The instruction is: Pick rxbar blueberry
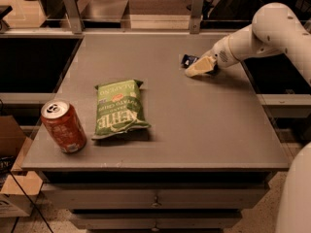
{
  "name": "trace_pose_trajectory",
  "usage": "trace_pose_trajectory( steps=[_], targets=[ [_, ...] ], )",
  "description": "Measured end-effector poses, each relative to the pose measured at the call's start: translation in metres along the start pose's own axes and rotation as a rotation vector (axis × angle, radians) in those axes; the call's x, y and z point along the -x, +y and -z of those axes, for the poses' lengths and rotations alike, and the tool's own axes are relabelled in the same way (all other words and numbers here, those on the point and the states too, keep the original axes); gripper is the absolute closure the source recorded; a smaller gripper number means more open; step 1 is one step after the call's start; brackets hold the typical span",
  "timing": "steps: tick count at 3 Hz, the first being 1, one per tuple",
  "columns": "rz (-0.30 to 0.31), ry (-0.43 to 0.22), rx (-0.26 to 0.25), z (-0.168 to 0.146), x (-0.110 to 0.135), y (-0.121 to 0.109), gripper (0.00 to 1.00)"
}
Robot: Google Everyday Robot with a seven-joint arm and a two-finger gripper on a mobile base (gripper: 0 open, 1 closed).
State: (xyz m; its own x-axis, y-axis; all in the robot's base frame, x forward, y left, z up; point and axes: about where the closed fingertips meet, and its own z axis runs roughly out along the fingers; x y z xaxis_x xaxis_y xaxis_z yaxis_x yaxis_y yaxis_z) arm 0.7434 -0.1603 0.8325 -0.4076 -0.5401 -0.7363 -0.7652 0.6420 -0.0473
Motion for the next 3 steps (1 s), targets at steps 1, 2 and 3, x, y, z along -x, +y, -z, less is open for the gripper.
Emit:
trace_pose_trajectory(
  steps=[1,2,3],
  targets=[
    [-0.006,0.006,0.004,-0.001,-0.0042,0.0002,0.64],
    [-0.006,0.005,0.004,0.0009,-0.0021,0.0001,0.87],
    [-0.006,0.005,0.004,0.0027,-0.0002,0.0,1.0]
  ],
)
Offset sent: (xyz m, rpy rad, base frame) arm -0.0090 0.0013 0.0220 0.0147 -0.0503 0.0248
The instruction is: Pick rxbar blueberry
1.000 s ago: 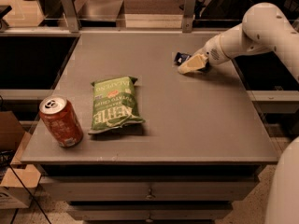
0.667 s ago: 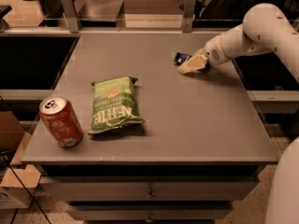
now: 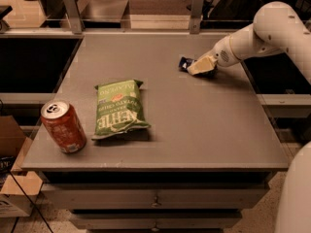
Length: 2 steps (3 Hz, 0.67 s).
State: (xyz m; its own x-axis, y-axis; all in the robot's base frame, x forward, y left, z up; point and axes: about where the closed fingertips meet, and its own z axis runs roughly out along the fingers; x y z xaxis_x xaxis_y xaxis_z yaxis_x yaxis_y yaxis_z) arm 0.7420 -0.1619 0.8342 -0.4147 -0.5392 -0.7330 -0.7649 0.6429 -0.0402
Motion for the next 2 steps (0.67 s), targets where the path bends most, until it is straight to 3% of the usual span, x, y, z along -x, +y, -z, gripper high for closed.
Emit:
trace_pose_trajectory(
  steps=[1,2],
  targets=[
    [0.0,0.0,0.0,0.0,0.0,0.0,1.0],
    [0.109,-0.102,-0.019,0.039,0.046,0.017,1.0]
  ],
)
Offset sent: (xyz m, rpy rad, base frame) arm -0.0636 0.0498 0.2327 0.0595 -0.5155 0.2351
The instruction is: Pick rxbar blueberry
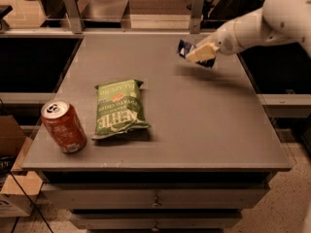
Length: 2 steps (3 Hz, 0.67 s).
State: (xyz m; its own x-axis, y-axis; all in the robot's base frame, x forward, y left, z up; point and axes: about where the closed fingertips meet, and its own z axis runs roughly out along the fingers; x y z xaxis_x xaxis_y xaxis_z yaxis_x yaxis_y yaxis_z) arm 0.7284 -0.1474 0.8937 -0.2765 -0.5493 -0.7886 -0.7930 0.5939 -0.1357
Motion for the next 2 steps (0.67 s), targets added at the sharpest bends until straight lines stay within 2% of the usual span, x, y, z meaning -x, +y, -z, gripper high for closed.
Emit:
trace_pose_trajectory(
  steps=[1,2],
  targets=[
    [0.176,-0.166,-0.05,0.0696,0.0866,0.015,1.0],
    [0.201,-0.177,-0.052,0.0715,0.0933,0.017,1.0]
  ],
)
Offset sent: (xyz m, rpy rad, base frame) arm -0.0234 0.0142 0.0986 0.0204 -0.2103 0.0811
